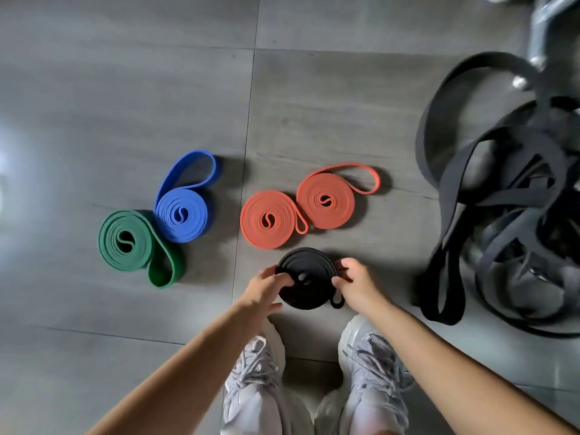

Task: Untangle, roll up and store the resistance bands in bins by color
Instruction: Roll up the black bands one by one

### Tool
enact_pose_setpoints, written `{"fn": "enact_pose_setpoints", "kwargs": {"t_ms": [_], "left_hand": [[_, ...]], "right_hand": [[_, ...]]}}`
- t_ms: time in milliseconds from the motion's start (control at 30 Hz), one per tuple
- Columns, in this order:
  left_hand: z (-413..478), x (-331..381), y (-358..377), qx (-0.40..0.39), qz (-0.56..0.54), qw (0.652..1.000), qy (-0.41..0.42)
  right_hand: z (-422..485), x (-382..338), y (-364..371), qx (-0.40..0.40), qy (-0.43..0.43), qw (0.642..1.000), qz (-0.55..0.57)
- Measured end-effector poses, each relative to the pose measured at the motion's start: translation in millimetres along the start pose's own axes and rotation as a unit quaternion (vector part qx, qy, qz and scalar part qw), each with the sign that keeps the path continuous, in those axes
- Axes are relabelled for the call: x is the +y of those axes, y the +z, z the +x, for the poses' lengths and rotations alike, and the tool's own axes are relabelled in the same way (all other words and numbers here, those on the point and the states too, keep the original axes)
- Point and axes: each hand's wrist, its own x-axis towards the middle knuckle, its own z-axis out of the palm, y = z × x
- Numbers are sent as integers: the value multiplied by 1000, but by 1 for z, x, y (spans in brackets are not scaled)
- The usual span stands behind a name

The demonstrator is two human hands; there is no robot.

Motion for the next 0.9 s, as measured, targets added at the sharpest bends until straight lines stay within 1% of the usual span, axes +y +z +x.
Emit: {"fn": "enact_pose_setpoints", "kwargs": {"t_ms": [100, 167, 233, 333, 400, 467, 533, 600, 667, 700, 733, 800, 833, 900], "left_hand": [[-1, -3, -14, 17, -30, 999, -9], [-1, -8, -20, 20, -25, 999, -20], [1, -10, -18, 12, -24, 999, -27], [6, -6, -7, 4, -33, 999, -33], [8, -5, 3, 10, 3, 1000, -12], [17, -10, 8, 31, 99, 994, 40], [17, -12, 9, 56, 192, 977, 75], [19, -13, 6, 68, 225, 966, 104], [22, -14, 5, 65, 236, 963, 113], [23, -13, 5, 61, 221, 967, 108], [25, -12, 5, 57, 183, 978, 86], [26, -11, 6, 56, 85, 993, 55], [25, -10, 7, 57, 49, 996, 48], [26, -13, 8, 58, 13, 997, 40]], "right_hand": [[5, -5, 13, -7, -2, 1000, -9], [6, -10, 20, -6, 2, 1000, -2], [6, -14, 19, 6, 8, 1000, -1], [7, -13, 5, 28, 13, 999, -42], [8, -10, -2, 34, 17, 998, -57], [9, -9, -3, 30, 13, 997, -75], [8, -9, -2, 30, 0, 994, -104], [7, -8, -4, 45, -29, 990, -134], [8, -8, -9, 75, -36, 984, -156], [9, -8, -10, 82, -32, 985, -151], [10, -9, -11, 81, -27, 988, -131], [11, -14, -6, 67, -28, 991, -114], [11, -16, -3, 66, -35, 990, -121], [11, -20, 0, 70, -37, 989, -123]]}}
